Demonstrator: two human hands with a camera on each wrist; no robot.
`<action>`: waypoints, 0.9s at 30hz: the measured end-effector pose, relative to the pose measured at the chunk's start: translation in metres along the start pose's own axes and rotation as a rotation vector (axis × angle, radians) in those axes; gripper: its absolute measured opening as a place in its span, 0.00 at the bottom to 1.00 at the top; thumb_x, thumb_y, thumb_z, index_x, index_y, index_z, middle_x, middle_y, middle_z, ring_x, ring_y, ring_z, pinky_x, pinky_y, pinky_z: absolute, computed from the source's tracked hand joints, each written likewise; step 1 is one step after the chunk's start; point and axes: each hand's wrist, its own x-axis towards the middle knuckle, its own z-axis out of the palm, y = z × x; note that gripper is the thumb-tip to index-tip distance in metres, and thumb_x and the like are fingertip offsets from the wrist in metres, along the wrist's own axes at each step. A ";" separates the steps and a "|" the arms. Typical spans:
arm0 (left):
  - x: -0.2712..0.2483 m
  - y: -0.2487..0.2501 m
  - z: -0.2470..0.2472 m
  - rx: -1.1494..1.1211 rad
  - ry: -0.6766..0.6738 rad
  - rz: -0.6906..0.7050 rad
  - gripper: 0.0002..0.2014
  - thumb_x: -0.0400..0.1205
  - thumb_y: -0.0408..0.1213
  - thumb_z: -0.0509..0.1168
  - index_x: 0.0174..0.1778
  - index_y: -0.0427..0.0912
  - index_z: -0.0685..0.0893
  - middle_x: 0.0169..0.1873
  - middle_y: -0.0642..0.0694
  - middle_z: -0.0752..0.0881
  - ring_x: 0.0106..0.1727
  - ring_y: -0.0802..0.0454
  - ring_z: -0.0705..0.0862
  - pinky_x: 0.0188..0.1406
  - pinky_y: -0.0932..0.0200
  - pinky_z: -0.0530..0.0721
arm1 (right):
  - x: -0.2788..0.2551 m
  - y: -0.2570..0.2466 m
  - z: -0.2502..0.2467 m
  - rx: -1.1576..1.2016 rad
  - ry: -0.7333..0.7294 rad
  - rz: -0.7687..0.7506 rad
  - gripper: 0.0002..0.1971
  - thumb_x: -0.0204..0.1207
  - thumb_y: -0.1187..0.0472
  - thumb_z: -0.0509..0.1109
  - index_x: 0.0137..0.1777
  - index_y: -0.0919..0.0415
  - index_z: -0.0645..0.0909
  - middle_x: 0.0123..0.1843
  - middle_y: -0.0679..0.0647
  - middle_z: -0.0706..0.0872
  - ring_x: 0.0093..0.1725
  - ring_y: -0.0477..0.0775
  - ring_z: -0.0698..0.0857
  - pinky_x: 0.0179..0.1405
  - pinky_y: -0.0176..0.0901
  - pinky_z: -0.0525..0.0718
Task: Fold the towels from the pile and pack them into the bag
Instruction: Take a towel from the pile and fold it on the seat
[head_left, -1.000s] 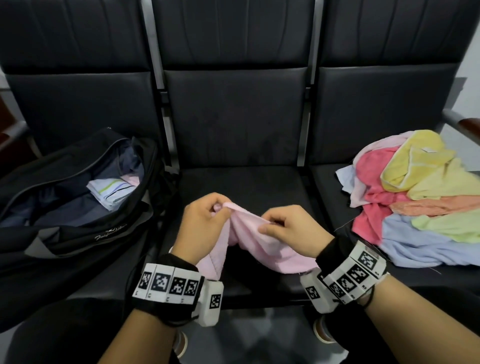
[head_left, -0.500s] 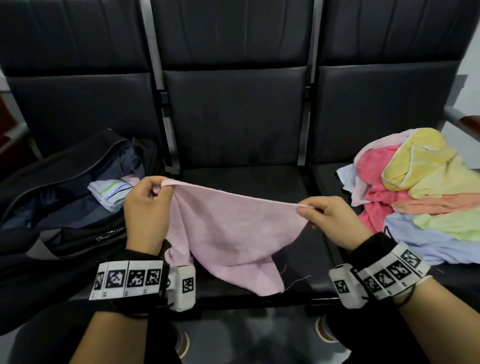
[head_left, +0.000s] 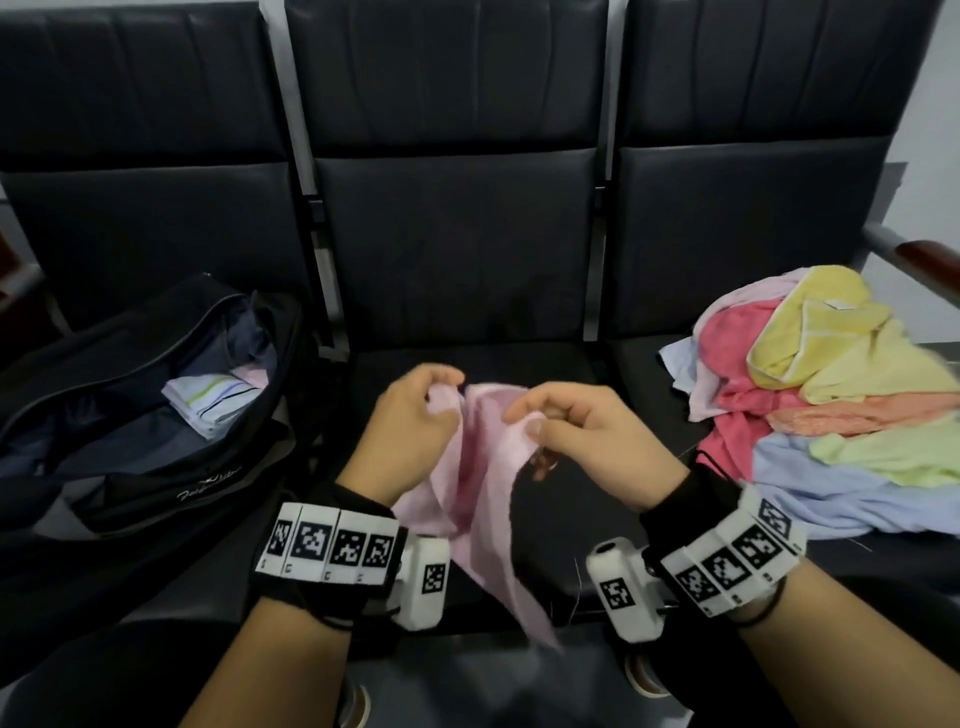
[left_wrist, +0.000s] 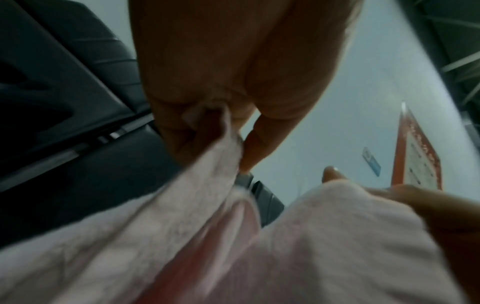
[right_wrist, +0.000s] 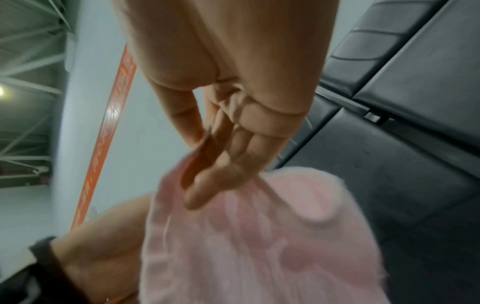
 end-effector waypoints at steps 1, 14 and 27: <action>-0.003 -0.007 0.001 0.015 -0.068 -0.050 0.21 0.78 0.23 0.64 0.65 0.46 0.85 0.59 0.52 0.87 0.62 0.55 0.84 0.67 0.58 0.81 | -0.002 0.005 -0.001 0.010 -0.048 0.052 0.16 0.79 0.80 0.61 0.54 0.66 0.86 0.45 0.70 0.89 0.40 0.59 0.90 0.38 0.52 0.86; -0.024 -0.013 -0.001 0.015 -0.285 0.100 0.12 0.79 0.33 0.74 0.54 0.53 0.84 0.44 0.59 0.92 0.50 0.64 0.89 0.53 0.62 0.86 | 0.003 0.026 0.027 -0.598 -0.086 -0.115 0.02 0.76 0.57 0.77 0.44 0.50 0.91 0.55 0.44 0.79 0.59 0.49 0.78 0.61 0.40 0.76; -0.027 -0.032 -0.005 -0.144 -0.030 -0.011 0.13 0.75 0.27 0.76 0.43 0.52 0.87 0.34 0.55 0.87 0.36 0.56 0.83 0.40 0.59 0.83 | 0.007 0.030 0.023 -0.552 0.023 -0.114 0.04 0.78 0.62 0.75 0.44 0.61 0.90 0.49 0.48 0.84 0.48 0.44 0.83 0.51 0.36 0.79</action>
